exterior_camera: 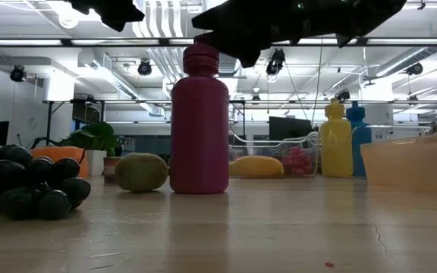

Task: Pick & Place Food Item
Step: Put the violet water bottle into the right transparent bin

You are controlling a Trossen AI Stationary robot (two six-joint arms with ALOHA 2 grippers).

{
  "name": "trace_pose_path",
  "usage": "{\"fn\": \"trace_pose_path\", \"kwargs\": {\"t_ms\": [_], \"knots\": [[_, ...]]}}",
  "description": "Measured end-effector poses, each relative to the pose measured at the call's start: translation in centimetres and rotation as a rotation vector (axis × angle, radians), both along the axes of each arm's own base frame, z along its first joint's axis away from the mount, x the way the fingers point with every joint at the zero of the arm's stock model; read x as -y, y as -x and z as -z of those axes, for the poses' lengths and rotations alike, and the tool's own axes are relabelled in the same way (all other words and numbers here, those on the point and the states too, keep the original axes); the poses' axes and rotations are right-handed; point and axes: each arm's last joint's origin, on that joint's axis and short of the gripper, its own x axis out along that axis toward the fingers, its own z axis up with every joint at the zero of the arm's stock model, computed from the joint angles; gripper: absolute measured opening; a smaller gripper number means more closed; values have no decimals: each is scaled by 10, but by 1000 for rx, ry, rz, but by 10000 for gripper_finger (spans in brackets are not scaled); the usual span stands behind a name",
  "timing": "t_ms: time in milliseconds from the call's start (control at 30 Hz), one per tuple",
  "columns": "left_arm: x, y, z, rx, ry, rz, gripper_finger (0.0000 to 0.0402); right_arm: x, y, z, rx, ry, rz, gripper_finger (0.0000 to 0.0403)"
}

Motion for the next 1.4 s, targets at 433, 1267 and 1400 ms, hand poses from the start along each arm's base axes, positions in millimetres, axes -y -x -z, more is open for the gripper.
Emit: {"fn": "trace_pose_path", "kwargs": {"t_ms": [433,1267,1400], "knots": [[0,0,0,-1,-1,0,130,0,-1,5,-11,35,-5,228],[0,0,0,-1,-2,1,131,-1,-6,11,9,22,-3,228],[0,0,0,-1,-2,1,129,-1,-6,11,8,21,-3,228]]}}
